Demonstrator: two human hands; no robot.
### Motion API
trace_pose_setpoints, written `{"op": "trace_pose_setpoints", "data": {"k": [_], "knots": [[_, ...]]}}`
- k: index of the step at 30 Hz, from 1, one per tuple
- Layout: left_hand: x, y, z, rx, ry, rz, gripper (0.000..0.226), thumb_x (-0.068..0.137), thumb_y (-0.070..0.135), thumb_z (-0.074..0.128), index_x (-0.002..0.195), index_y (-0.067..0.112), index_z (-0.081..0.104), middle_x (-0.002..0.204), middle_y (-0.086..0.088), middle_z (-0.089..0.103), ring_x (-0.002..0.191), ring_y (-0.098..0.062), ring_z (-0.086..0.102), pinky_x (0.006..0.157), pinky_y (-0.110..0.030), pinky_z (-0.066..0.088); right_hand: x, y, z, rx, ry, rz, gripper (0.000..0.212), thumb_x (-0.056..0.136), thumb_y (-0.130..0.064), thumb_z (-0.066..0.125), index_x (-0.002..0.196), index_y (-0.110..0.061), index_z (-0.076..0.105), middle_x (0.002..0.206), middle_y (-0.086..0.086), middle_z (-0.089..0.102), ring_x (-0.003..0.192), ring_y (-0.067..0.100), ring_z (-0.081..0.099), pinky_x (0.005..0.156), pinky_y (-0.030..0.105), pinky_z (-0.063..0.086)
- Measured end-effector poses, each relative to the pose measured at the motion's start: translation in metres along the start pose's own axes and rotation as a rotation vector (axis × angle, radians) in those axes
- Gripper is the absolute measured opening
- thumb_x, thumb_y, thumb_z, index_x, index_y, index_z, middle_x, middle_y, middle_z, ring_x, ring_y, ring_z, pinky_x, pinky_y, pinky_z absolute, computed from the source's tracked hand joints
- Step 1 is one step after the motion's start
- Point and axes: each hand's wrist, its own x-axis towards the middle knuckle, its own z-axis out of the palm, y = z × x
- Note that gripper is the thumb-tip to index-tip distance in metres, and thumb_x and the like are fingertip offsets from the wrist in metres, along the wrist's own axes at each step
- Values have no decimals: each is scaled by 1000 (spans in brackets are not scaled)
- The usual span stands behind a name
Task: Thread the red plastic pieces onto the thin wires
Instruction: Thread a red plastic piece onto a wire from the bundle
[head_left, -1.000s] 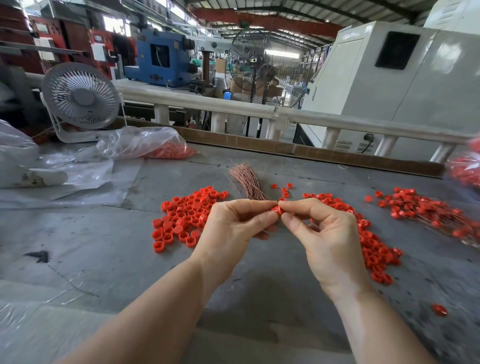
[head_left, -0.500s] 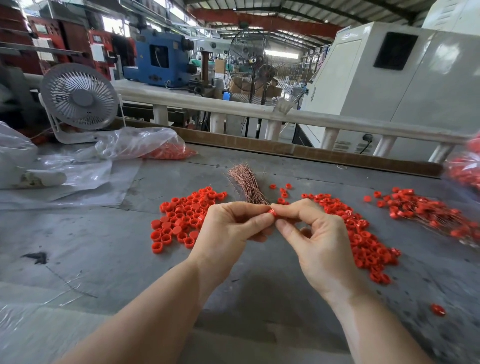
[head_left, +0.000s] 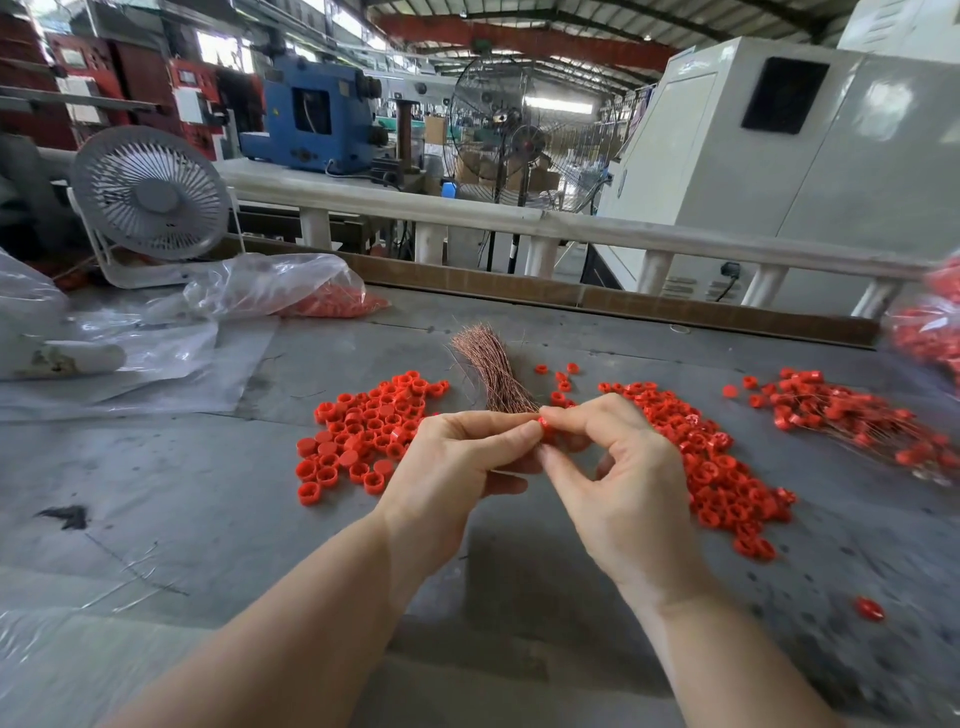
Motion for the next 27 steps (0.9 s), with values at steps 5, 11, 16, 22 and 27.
{"op": "trace_pose_setpoints", "data": {"k": [5,11,16,22,27], "knots": [[0,1,0,36,6,-13,20,82,13,62,72,21,77,65,0,69,61,-5,63,52,-15,47,-1,1,-1,-52,12,-27,19,72,-13,66,90,-11,72,78,-10,56,72,6,54,72,26,47],[-1,3,0,-2,-20,-33,27,87,10,57,71,17,77,68,0,70,62,-7,64,51,-15,48,0,2,0,-77,23,-31,16,77,-16,65,90,-8,72,79,-3,60,73,13,57,71,28,47],[-1,2,1,22,-2,-17,26,87,8,58,70,16,77,67,-2,70,60,-7,64,51,-15,48,-1,2,0,-96,14,-25,17,78,-15,63,90,-7,71,80,1,62,70,15,57,67,32,47],[-1,2,4,40,29,-7,28,86,4,59,65,12,74,62,-3,68,56,-8,63,49,-15,48,0,1,0,-165,3,-54,15,79,-12,61,87,-4,71,79,5,63,70,23,60,64,37,52],[-2,1,5,47,34,4,25,87,4,59,68,11,74,62,-5,68,56,-8,63,49,-16,48,-1,-1,-1,-235,8,-95,12,79,-9,59,83,-3,68,78,7,62,71,26,60,64,38,51]]}}
